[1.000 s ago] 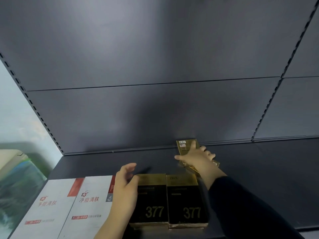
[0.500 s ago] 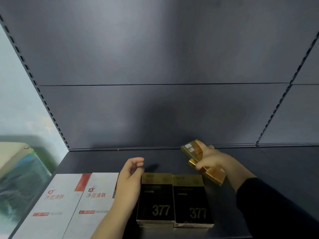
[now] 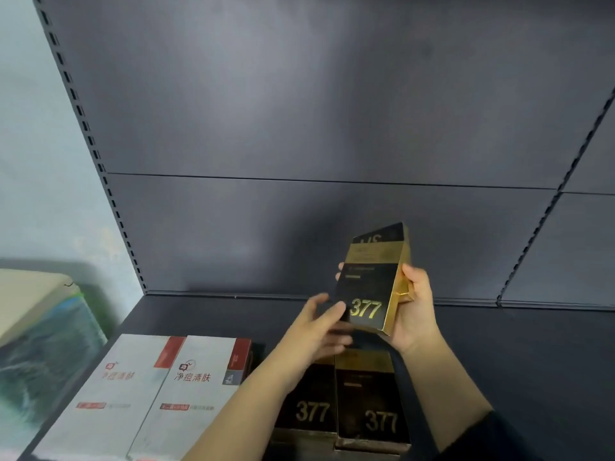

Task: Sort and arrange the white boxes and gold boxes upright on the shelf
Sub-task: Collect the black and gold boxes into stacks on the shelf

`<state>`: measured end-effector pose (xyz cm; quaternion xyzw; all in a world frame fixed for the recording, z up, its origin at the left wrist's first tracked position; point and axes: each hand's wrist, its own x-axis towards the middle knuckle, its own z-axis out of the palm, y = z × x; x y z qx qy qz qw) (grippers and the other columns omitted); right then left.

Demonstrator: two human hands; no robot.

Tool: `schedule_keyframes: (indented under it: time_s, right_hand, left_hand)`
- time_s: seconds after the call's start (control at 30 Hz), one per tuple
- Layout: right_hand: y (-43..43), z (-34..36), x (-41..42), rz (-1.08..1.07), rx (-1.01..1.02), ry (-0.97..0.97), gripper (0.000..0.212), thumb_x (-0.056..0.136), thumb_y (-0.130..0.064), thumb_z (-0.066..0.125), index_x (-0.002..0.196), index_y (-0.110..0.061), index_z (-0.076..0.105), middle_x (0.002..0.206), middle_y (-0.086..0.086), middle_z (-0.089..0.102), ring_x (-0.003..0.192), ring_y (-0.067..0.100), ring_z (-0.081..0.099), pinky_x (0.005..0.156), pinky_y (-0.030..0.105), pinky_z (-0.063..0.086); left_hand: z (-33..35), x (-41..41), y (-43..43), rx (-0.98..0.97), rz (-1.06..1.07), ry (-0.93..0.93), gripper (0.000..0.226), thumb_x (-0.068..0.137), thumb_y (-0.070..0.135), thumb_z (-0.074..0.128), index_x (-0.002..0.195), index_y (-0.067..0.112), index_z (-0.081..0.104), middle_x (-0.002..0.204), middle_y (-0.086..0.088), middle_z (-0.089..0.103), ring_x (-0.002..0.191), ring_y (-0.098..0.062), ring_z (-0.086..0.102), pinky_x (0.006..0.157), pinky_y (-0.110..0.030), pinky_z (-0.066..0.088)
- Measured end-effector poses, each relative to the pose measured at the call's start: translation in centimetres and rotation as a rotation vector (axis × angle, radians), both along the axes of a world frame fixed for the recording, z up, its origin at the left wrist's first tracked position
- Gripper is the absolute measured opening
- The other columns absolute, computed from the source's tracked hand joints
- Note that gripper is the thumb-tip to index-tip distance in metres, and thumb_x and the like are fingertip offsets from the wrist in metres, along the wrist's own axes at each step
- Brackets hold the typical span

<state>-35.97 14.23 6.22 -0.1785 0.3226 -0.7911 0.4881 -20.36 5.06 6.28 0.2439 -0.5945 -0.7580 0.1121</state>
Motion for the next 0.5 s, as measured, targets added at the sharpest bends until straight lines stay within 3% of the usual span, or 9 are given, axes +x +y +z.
schedule_keyframes:
  time_s: [0.07,0.17,0.27,0.33,0.5]
  right_hand:
    - [0.0,-0.4,0.9,0.029,-0.033,0.012,0.08,0.078,-0.056,0.052,0.143,-0.011,0.043,0.141,0.024,0.05,0.129,0.04,0.047,0.109,0.056,0.032]
    - [0.4,-0.8,1.9,0.011,-0.016,-0.03,0.087,0.07,-0.051,0.065,0.145,-0.012,0.042,0.144,0.02,0.048,0.131,0.04,0.046,0.109,0.057,0.033]
    - [1.1,-1.6,2.3,-0.04,-0.053,-0.118,0.075,0.078,-0.041,0.063,0.142,-0.008,0.043,0.143,0.02,0.047,0.133,0.039,0.043,0.11,0.054,0.032]
    - [1.3,-1.9,2.7,-0.069,-0.031,-0.133,0.051,0.089,-0.036,0.048,0.133,-0.009,0.047,0.134,0.019,0.052,0.129,0.038,0.046,0.109,0.051,0.035]
    - [2.1,-2.5,3.1,-0.11,0.118,-0.02,0.047,0.09,-0.012,0.046,0.137,-0.008,0.048,0.123,0.02,0.062,0.113,0.033,0.063,0.092,0.043,0.055]
  left_hand:
    - [0.1,0.3,0.7,0.152,-0.076,0.014,0.034,0.093,0.035,0.056,0.118,0.012,0.058,0.101,-0.015,0.074,0.088,-0.023,0.073,0.082,-0.031,0.058]
    - [-0.7,1.3,0.8,0.274,0.05,0.095,0.028,0.086,0.024,0.066,0.106,0.005,0.067,0.094,-0.014,0.075,0.077,-0.016,0.072,0.067,-0.023,0.059]
    - [-1.7,2.6,0.0,0.354,0.24,0.162,0.021,0.083,0.015,0.068,0.101,0.003,0.068,0.098,-0.017,0.074,0.091,-0.023,0.07,0.068,-0.023,0.061]
    - [-2.1,3.5,-0.5,0.36,0.339,0.158,0.016,0.086,0.012,0.067,0.099,0.002,0.066,0.097,-0.017,0.073,0.091,-0.025,0.071,0.068,-0.024,0.061]
    - [-2.4,5.9,-1.5,0.189,0.44,0.16,0.016,0.086,0.012,0.066,0.098,0.001,0.062,0.101,-0.02,0.072,0.087,-0.025,0.071,0.063,-0.022,0.06]
